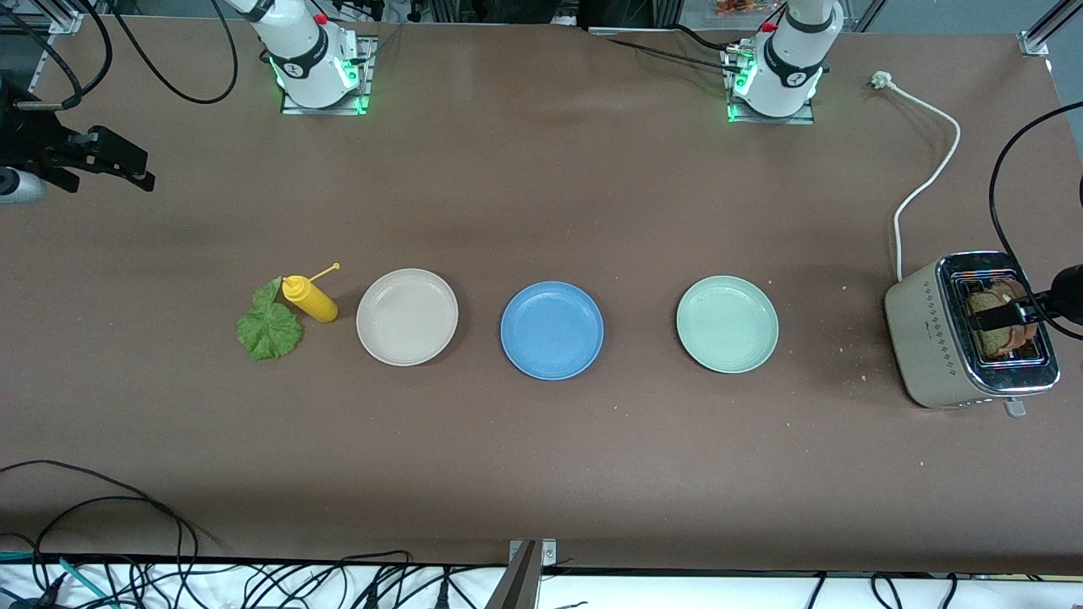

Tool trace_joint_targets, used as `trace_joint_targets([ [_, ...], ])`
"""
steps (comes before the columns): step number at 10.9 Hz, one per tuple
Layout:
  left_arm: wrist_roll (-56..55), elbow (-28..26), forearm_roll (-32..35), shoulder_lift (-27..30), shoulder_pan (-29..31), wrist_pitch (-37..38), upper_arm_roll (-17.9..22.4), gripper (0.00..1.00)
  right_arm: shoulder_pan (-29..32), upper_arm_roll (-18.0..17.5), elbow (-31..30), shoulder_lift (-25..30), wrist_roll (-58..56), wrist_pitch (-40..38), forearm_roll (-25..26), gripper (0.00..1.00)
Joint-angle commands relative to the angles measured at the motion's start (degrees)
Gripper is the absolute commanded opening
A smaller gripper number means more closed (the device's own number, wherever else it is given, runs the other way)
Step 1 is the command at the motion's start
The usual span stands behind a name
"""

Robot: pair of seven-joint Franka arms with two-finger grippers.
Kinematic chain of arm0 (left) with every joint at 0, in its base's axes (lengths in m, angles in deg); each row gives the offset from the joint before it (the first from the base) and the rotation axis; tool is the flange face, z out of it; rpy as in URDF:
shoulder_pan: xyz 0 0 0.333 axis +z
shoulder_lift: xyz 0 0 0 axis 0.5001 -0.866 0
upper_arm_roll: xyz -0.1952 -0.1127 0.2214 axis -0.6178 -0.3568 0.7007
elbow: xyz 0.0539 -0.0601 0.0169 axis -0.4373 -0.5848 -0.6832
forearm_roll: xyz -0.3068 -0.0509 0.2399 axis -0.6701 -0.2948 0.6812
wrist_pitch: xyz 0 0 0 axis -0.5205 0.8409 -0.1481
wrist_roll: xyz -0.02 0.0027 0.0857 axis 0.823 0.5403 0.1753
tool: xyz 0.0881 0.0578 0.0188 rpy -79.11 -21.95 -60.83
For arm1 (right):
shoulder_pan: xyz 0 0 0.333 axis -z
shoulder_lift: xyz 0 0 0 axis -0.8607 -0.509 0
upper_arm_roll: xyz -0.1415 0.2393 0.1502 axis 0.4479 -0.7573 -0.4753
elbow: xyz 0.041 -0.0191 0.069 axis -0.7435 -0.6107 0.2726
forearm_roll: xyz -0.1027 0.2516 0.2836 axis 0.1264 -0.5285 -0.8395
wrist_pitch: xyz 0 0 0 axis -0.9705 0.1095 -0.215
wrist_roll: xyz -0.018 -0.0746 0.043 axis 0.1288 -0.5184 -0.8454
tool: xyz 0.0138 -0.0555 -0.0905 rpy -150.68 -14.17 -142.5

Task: Make sandwich in blue plate with both arms
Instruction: 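Lower the left gripper into the toaster onto a bread slice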

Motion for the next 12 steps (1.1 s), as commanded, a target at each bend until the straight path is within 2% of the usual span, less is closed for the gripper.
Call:
trace_joint_targets([
  [1,5.43,0.70,1.36,-4.52,4.07,-2.94,-0.58,1.00,0.03,0.01,1.04,0.01,0.43,-0.54,-0.87,1.00],
  [4,5.99,0.62,2.75,-7.08,5.31,-4.45,-0.49,1.00,0.03,0.01,1.04,0.01,0.43,-0.54,-0.87,1.00],
  [9,5.99,0.62,4.78,-8.14,5.05,-4.36,-0.50,1.00,0.12,0.10,1.04,0.01,0.43,-0.54,-0.87,1.00],
  [11,6.08,0.53,4.87,-8.14,4.96,-4.19,-0.50,0.82,0.12,0.10,0.96,0.01,0.43,-0.54,-0.87,1.00],
  [12,6.08,0.44,4.79,-8.14,4.96,-4.10,-0.58,0.67,0.12,0.10,0.96,0.01,0.43,-0.54,-0.87,1.00],
])
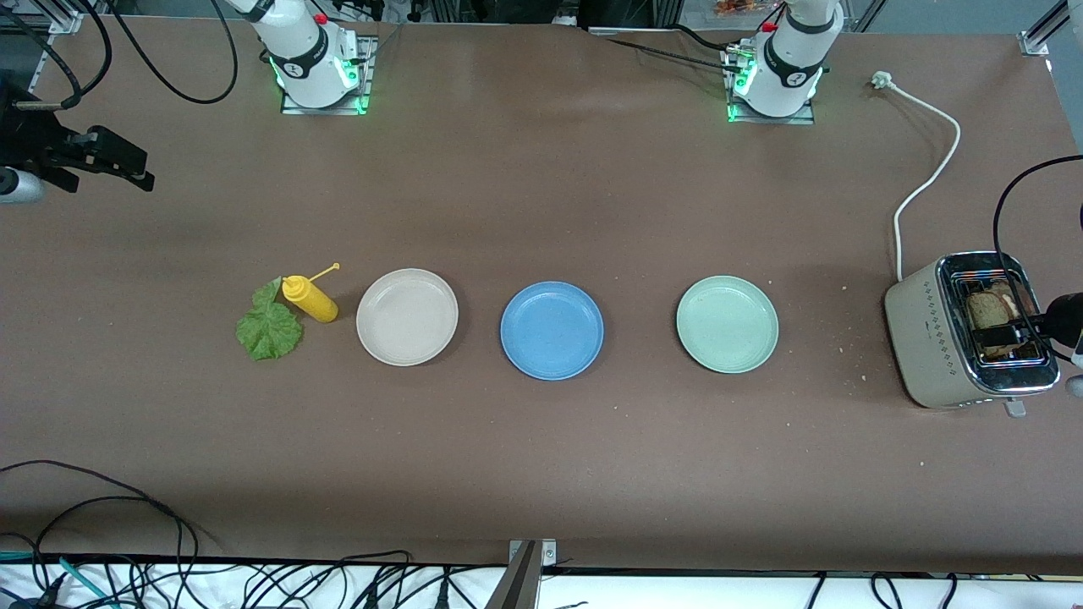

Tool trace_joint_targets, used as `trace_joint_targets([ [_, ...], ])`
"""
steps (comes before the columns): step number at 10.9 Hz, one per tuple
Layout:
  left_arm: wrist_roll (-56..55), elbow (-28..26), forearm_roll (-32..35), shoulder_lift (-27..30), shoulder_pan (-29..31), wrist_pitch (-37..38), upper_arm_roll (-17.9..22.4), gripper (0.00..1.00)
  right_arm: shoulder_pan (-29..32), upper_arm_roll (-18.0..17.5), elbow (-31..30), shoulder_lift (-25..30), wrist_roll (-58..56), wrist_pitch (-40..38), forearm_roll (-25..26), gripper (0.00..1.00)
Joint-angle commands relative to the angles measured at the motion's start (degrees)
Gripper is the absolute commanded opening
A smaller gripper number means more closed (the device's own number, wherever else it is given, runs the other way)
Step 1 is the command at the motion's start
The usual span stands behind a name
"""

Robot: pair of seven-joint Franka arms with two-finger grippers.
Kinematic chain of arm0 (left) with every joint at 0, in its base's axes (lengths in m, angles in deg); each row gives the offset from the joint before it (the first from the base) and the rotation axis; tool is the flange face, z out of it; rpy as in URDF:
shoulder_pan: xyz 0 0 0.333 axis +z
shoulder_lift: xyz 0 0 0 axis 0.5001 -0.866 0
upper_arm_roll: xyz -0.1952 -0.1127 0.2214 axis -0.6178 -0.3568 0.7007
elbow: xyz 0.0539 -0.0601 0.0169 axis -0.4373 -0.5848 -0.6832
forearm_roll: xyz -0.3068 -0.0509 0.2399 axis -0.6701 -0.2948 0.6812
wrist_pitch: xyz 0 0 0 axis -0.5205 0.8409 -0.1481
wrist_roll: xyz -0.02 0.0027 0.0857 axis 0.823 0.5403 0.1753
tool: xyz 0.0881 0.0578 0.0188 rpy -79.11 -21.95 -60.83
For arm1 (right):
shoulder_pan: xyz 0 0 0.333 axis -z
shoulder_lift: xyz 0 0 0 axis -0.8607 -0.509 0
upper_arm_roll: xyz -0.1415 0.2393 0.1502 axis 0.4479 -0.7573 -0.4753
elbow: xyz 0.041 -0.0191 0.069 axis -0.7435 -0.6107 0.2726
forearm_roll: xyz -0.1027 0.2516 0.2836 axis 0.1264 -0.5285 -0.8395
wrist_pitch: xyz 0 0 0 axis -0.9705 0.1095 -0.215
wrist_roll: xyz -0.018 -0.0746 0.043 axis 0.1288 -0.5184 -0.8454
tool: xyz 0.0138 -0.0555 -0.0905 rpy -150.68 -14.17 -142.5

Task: Make sandwich in blue plate with both arms
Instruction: 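Lower the left gripper into the toaster onto a bread slice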

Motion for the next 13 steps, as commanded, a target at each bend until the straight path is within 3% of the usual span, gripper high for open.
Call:
trace_joint_targets([
  [1,0.97,0.52,1.40,-0.41,0.04,0.47,-0.27,0.47,0.12,0.08,1.02,0.01,0.43,-0.54,-0.87,1.00],
  [2,0.88,0.44,1.40,-0.41,0.04,0.47,-0.27,0.25,0.12,0.08,0.93,0.01,0.43,-0.62,-0.87,1.00],
  [3,0.97,0.43,1.49,-0.41,0.04,0.47,-0.27,0.09,0.12,0.08,0.93,0.01,0.43,-0.62,-0.87,1.00],
  [4,1.23,0.43,1.40,-0.50,0.13,0.47,-0.27,0.00,0.03,0.08,1.02,0.01,0.43,-0.62,-0.87,1.00],
  [8,1.41,1.13,1.31,0.46,0.22,2.74,-0.27,0.00,0.12,0.08,0.93,0.01,0.43,-0.62,-0.87,1.00],
  [13,1.41,1.40,0.43,9.77,-0.31,10.04,-3.08,0.00,0.12,0.17,0.93,0.01,0.43,-0.62,-0.87,1.00],
])
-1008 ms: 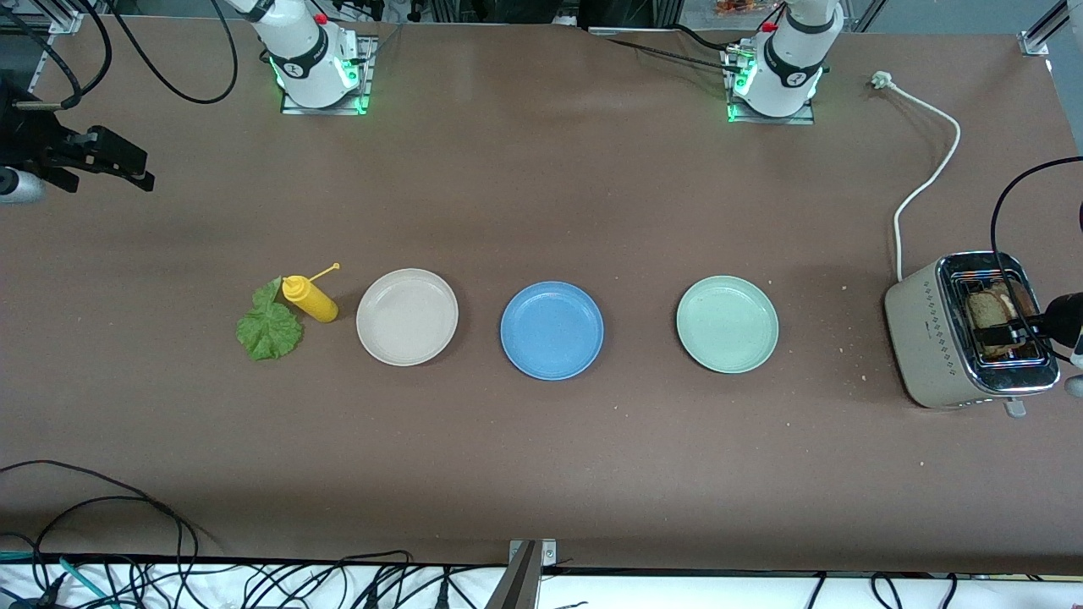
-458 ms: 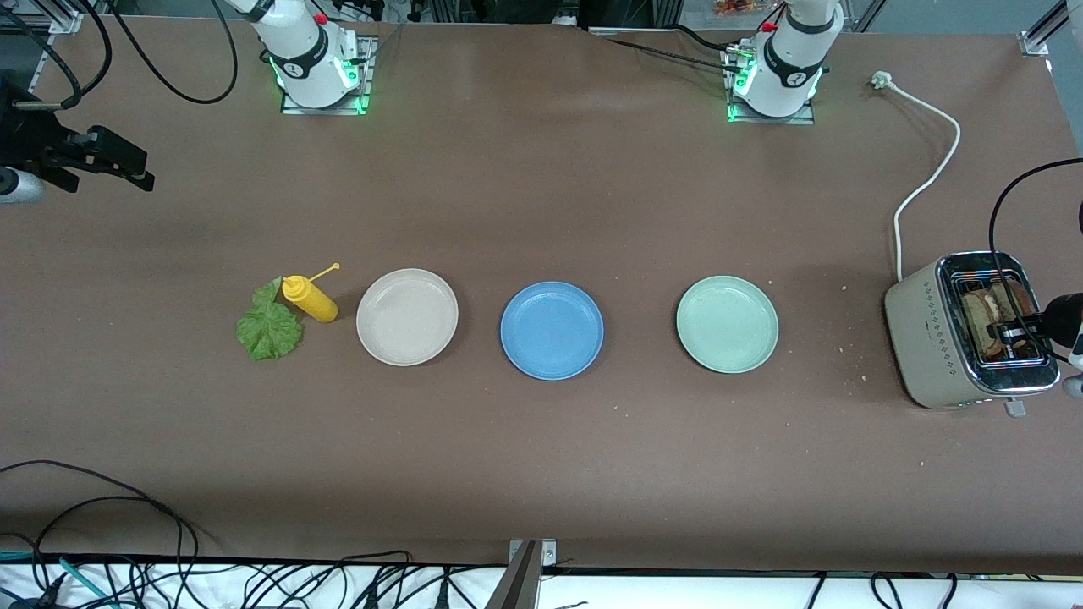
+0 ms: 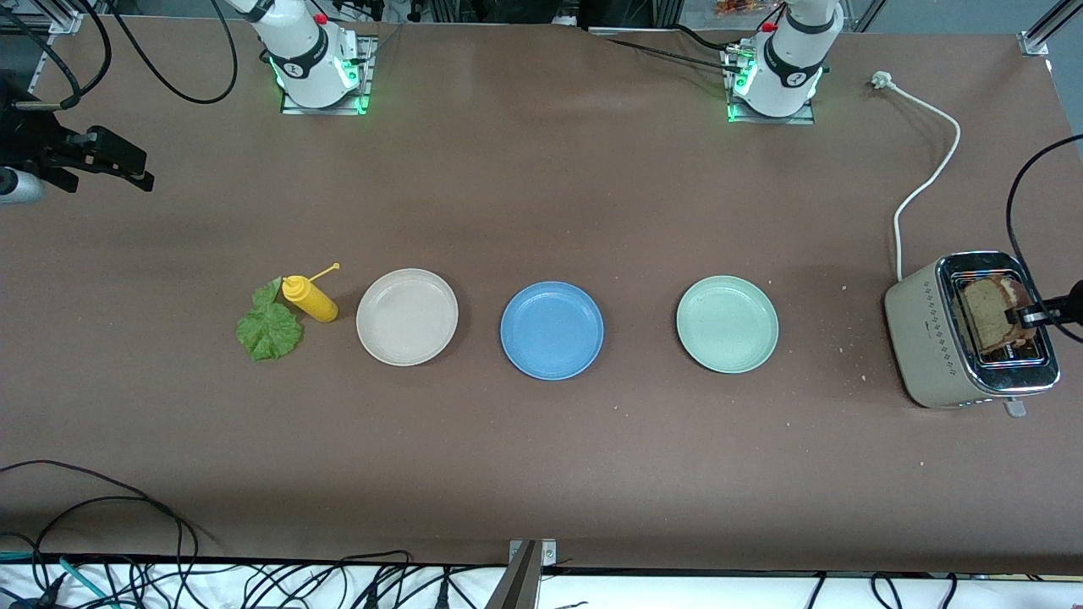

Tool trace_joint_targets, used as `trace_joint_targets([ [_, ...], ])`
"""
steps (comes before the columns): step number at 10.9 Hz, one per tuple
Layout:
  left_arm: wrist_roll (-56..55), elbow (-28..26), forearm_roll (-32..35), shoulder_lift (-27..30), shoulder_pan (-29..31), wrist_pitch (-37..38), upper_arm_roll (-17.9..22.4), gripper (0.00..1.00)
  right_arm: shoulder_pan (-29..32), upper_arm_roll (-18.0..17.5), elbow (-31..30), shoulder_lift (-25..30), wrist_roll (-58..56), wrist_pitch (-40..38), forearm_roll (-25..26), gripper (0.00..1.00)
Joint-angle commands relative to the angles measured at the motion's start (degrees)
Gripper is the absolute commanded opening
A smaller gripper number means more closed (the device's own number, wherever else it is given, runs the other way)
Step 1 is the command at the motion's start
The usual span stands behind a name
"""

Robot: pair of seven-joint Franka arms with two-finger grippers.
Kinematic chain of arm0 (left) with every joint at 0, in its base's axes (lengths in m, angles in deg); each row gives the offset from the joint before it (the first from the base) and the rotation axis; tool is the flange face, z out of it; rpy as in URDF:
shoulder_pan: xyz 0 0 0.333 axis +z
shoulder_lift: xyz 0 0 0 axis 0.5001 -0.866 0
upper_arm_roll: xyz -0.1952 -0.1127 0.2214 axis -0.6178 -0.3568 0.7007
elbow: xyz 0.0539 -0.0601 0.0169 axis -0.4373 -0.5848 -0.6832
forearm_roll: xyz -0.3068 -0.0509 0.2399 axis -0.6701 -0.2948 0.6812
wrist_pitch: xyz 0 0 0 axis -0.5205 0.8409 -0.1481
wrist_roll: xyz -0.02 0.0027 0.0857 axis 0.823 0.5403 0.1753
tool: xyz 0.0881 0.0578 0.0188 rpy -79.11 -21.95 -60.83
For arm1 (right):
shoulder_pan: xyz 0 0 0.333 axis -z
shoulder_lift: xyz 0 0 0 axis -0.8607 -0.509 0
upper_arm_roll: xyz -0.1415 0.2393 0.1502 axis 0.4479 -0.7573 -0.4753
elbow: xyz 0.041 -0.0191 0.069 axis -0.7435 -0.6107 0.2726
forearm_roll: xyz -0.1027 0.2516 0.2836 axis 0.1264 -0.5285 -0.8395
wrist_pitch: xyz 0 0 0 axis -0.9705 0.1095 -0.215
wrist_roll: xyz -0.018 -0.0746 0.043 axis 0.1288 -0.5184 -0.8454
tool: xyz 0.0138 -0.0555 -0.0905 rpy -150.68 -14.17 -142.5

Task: Make sandwich in blue plate with both arms
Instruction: 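Grasp the bread slice with the left gripper and lift it out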

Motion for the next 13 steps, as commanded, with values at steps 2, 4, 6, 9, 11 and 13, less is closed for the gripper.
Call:
trace_joint_targets([
  [2,0.94,-0.68,0.40,8.03,-0.25,4.17,-3.38,0.00,0.10,0.11,0.92,0.01,0.43,-0.62,-0.87,1.00],
  [4,1.37,-0.42,-0.73,9.00,-0.34,5.49,-4.08,0.00,0.10,0.11,0.92,0.01,0.26,-0.62,-0.87,1.00],
  [6,1.20,-0.42,-5.47,9.62,-0.34,6.11,-6.71,0.00,0.10,0.11,1.01,-0.07,0.43,-0.62,-0.87,1.00],
  [9,0.41,-0.68,-14.49,9.01,-0.69,6.29,-12.25,0.00,0.10,0.11,0.92,-0.07,0.43,-0.62,-0.87,1.00],
  [11,-2.29,-0.59,-22.76,6.56,-3.32,6.20,-12.17,0.00,0.10,0.11,0.92,0.01,0.43,-0.62,-0.87,1.00],
  [13,-7.05,-0.51,-33.03,2.78,-5.78,6.03,-12.17,0.00,0.10,0.11,0.92,0.01,0.43,-0.62,-0.87,1.00],
])
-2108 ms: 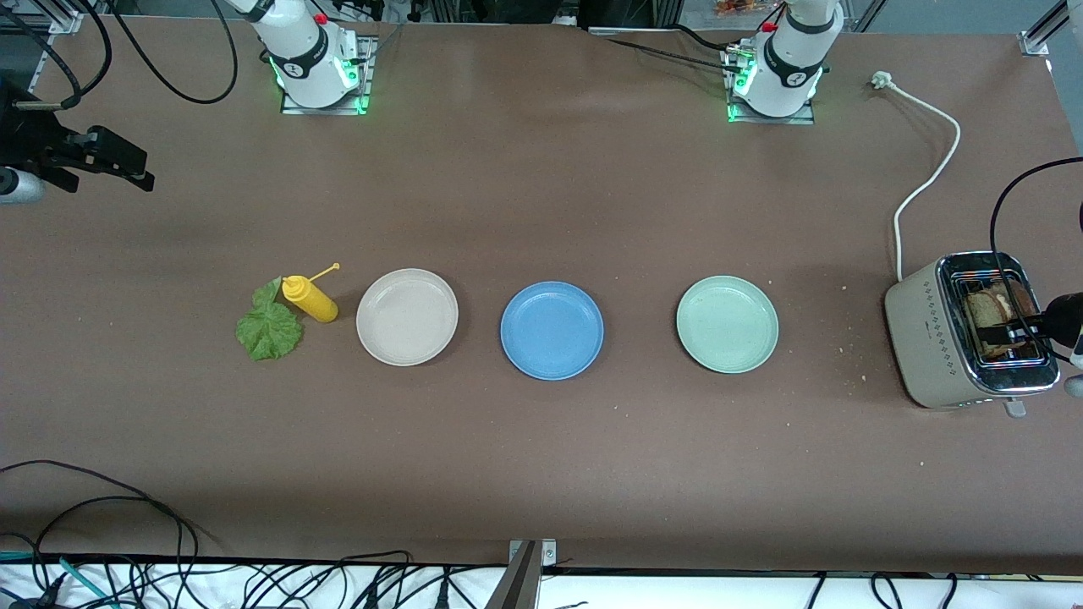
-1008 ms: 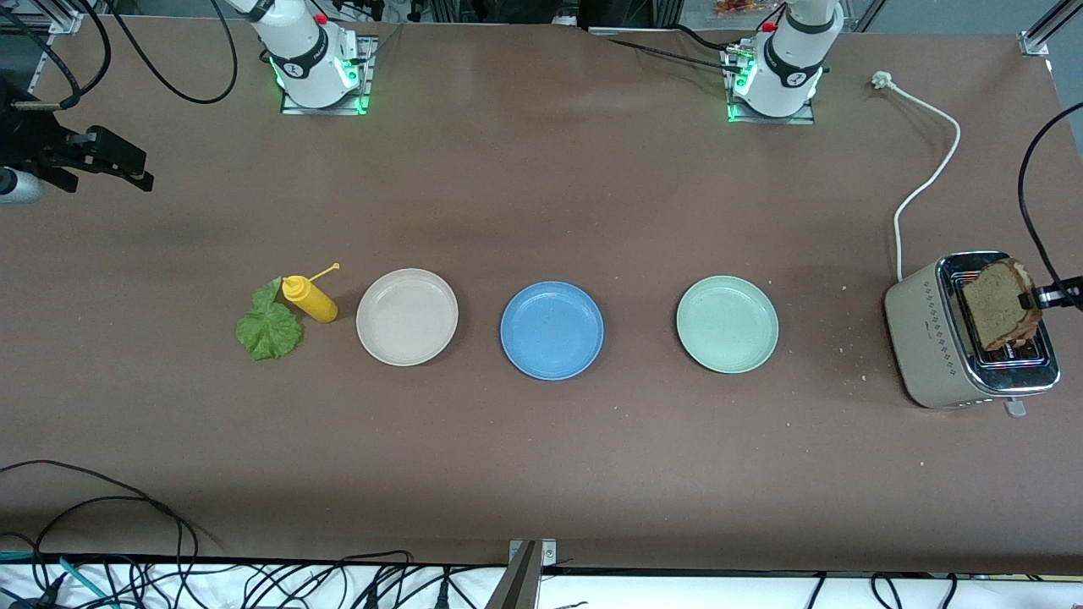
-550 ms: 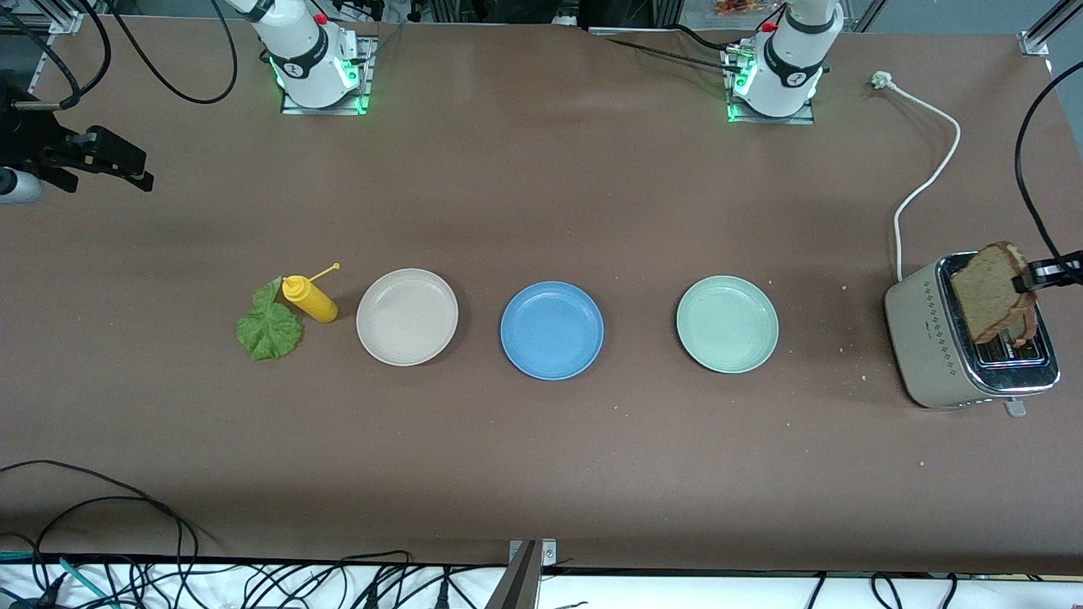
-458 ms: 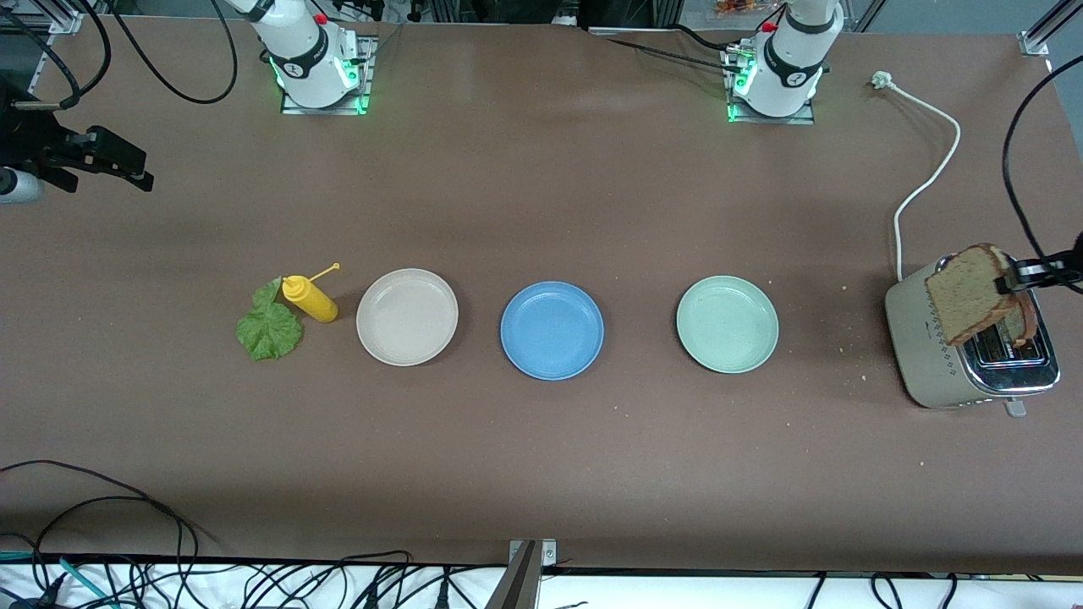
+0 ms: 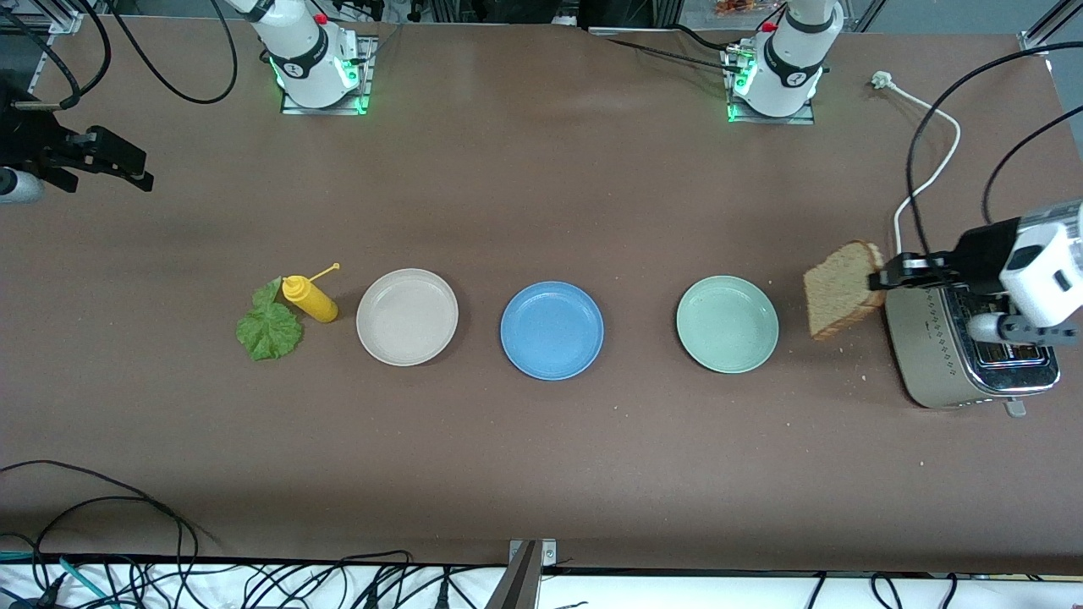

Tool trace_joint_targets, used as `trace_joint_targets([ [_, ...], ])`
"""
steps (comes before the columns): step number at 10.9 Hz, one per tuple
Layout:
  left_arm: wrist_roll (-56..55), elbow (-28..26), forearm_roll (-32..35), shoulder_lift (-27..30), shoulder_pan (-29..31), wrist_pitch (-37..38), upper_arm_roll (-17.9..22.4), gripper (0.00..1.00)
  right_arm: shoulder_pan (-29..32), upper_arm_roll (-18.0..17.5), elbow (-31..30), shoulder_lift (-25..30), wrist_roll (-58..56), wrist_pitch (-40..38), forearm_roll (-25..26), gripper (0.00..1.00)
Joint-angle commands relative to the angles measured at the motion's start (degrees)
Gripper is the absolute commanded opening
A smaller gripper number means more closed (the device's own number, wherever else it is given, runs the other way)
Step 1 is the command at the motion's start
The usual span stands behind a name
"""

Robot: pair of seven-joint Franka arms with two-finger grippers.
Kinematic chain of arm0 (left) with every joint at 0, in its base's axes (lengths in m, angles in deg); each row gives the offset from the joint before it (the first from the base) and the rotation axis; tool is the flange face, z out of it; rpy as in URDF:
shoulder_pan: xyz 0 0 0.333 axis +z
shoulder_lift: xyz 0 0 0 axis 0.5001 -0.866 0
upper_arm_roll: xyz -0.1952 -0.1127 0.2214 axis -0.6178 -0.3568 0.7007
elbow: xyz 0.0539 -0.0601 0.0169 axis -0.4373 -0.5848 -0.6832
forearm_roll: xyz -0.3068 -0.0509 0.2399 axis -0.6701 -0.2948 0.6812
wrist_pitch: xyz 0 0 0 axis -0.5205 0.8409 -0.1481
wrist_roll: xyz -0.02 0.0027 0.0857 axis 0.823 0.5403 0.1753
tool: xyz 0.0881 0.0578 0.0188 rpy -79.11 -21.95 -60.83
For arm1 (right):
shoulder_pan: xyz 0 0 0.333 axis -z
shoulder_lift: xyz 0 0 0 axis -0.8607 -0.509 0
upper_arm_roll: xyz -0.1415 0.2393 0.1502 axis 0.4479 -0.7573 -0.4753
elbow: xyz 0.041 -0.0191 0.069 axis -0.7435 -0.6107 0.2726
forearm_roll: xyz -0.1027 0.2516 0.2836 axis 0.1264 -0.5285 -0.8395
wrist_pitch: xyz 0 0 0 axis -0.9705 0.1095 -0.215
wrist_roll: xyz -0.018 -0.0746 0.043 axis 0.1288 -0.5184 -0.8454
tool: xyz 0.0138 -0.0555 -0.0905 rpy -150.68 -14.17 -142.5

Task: Make sandwich in blue plate with both arms
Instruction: 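Grasp the bread slice with the left gripper and lift it out, then carry the bread slice with the left gripper over the blue plate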

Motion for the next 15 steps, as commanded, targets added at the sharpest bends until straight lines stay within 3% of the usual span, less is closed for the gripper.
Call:
trace_joint_targets([
  [1,-3.76,0.61,-13.73,-5.31,-3.23,-0.11,0.07,0.00,0.10,0.09,0.90,-0.08,0.43,-0.61,-0.87,1.00],
  [5,-6.75,0.52,-29.30,-11.20,-8.32,-7.65,0.16,0.00,0.10,0.09,0.90,0.01,0.43,-0.61,-0.87,1.00],
  [9,-8.51,0.34,-30.98,-16.82,-16.85,-25.92,0.16,0.00,0.10,0.09,0.99,0.01,0.25,-0.61,-0.87,1.00],
  [15,-7.54,0.34,-31.87,-23.60,-24.24,-41.50,0.16,0.00,0.10,0.09,0.90,0.01,0.43,-0.79,-0.87,1.00],
])
